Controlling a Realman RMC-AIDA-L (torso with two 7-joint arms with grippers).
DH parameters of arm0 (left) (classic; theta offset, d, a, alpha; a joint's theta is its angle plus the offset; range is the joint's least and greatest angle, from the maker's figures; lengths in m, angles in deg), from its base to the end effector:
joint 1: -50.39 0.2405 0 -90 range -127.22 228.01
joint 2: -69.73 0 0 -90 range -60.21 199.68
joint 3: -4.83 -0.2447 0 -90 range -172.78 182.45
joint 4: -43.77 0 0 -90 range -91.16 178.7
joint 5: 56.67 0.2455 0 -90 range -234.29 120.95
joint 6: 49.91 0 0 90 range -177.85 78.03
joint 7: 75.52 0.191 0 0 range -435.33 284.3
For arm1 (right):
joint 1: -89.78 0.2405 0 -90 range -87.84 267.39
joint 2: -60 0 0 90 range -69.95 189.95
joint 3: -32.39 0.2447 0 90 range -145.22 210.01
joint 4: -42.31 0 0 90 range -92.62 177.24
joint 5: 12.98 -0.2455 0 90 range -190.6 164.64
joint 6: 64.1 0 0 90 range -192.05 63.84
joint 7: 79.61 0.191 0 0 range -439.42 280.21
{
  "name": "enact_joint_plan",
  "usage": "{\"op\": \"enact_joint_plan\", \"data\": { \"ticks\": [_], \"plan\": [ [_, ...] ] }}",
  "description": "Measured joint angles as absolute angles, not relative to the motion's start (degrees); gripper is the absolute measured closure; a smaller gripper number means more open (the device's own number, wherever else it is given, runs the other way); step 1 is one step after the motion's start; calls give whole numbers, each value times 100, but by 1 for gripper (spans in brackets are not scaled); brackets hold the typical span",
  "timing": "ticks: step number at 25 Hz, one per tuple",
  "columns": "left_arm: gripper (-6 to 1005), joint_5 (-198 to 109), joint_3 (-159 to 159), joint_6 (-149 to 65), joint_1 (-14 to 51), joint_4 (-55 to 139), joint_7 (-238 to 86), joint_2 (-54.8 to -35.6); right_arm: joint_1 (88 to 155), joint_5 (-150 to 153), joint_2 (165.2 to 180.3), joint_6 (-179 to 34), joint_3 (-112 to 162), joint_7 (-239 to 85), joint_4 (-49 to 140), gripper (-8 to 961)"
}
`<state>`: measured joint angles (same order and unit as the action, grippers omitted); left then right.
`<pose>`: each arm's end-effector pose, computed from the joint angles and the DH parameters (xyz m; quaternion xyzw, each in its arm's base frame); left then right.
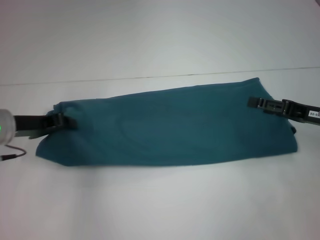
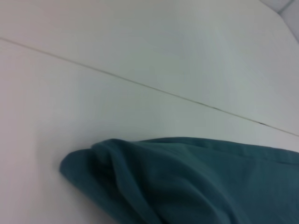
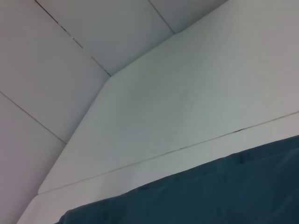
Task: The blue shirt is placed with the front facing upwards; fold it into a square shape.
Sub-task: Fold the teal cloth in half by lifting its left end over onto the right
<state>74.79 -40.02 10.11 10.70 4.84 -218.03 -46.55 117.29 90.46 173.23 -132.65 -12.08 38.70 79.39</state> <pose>-0.2865 0.4702 -0.0121 -0.7388 -0.6060 -0.1460 0.2561 0.3138 0.4267 0.0267 -0.7528 0.5406 0.2904 0.2382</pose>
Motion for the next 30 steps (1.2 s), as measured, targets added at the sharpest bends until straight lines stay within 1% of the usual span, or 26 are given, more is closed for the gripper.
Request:
{"op": "enact_joint_plan", "data": {
  "ticks": [16, 20, 24, 28, 30],
  "plan": [
    [843, 9108, -3290, 755, 1305, 80, -22749, -4544, 11759, 9037, 17317, -13181, -1208, 3906, 7846, 53],
    [843, 9239, -3310, 923, 1305, -179, -22839, -4557, 11763, 9037, 17315, -13163, -1208, 3904, 7840, 54],
    [843, 9240, -3382, 1335, 1305, -804, -22830, -4718, 11763, 9037, 17312, -13158, -1207, 3892, 7841, 54],
    [844, 9270, -3610, 1739, 1320, -1684, -22919, -4964, 11745, 9037, 17312, -13153, -1208, 3872, 7839, 54],
    [844, 9283, -3702, 1937, 1307, -1977, -23009, -5026, 11741, 9038, 17312, -13148, -1208, 3864, 7835, 54]
  ]
}}
